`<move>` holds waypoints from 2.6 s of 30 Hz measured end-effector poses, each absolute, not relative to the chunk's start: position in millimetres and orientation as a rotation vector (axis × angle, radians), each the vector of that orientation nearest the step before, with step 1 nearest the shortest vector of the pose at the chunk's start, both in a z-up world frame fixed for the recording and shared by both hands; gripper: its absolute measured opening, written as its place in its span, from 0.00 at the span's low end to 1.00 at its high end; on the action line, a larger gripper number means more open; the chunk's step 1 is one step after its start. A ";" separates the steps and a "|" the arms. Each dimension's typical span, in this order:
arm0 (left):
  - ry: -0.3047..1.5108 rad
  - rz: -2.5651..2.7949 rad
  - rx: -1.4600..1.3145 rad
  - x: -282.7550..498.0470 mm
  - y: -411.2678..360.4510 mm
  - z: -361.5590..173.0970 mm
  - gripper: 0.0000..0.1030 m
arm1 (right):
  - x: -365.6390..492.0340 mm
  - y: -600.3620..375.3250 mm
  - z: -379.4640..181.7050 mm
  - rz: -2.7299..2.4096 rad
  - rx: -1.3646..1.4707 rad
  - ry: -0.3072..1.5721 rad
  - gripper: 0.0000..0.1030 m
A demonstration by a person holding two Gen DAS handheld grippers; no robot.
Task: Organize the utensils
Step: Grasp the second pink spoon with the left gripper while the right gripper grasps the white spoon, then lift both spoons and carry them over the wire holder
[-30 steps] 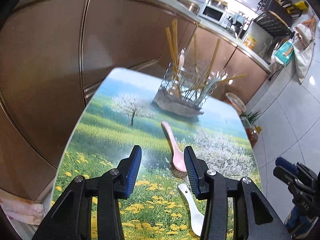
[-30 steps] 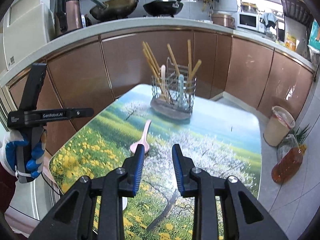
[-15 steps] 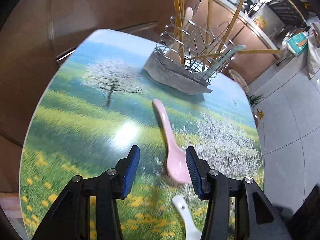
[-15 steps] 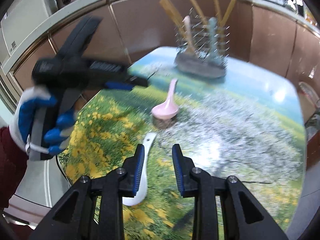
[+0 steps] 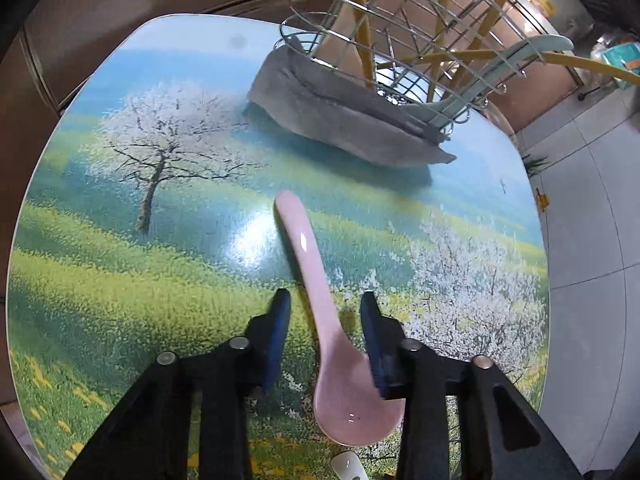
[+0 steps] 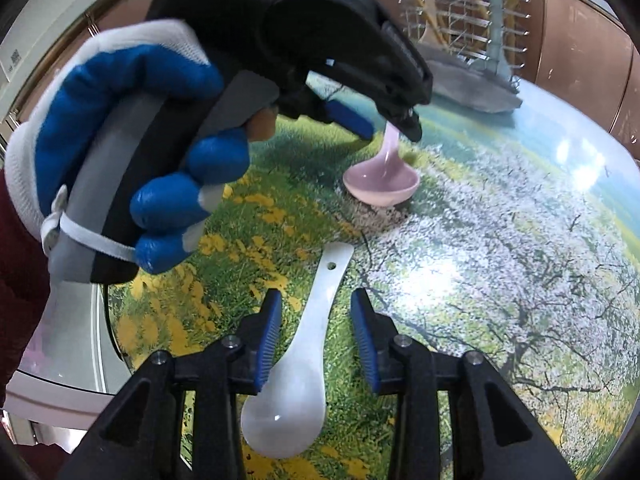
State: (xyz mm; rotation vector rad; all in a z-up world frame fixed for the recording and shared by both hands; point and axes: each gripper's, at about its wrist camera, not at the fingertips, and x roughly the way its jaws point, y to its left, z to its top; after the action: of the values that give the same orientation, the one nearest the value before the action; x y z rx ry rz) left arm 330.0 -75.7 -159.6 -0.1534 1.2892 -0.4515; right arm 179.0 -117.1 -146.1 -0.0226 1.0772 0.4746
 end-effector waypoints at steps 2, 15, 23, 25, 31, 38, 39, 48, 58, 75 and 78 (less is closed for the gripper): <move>1.300 -0.466 -0.170 330.5 -71.2 -162.4 0.14 | 182.9 -112.1 -150.0 0.464 -0.045 1.097 0.33; 1.237 -0.488 -0.161 313.2 -47.0 -157.0 0.09 | 173.5 -101.8 -150.8 0.442 -0.110 1.074 0.12; 1.149 -0.489 -0.098 283.5 -39.3 -132.9 0.08 | 148.0 -118.6 -129.5 0.397 -0.079 1.002 0.11; 1.128 -0.486 -0.088 275.1 -39.1 -127.4 0.07 | 142.0 -122.6 -121.5 0.389 -0.081 0.981 0.11; 1.071 -0.471 -0.082 255.5 -33.0 -112.6 0.07 | 134.4 -143.9 -95.7 0.368 -0.064 0.932 0.09; 0.982 -0.458 -0.053 230.0 -25.3 -90.9 0.06 | 127.8 -155.8 -72.9 0.359 -0.030 0.870 0.05; 0.973 -0.458 -0.050 227.6 -23.7 -88.7 0.06 | 127.3 -157.9 -69.3 0.356 -0.029 0.862 0.05; 0.910 -0.441 -0.032 213.0 -17.0 -70.1 0.06 | 131.4 -168.6 -48.4 0.343 -0.024 0.814 0.05; 0.774 -0.458 -0.030 234.7 -26.2 -2.6 0.06 | 166.8 -195.0 24.9 0.303 -0.043 0.662 0.05; 0.601 -0.321 0.013 354.6 -99.1 41.6 0.06 | 310.5 -206.7 99.1 0.234 -0.054 0.457 0.05; 0.609 -0.294 0.025 371.4 -107.8 24.9 0.06 | 334.6 -206.6 84.3 0.227 -0.046 0.471 0.05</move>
State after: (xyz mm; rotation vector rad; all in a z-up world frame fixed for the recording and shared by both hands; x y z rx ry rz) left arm 371.4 -107.8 24.9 0.0253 0.6089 -0.2940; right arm 334.6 -206.6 84.3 -0.0459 0.4713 0.2269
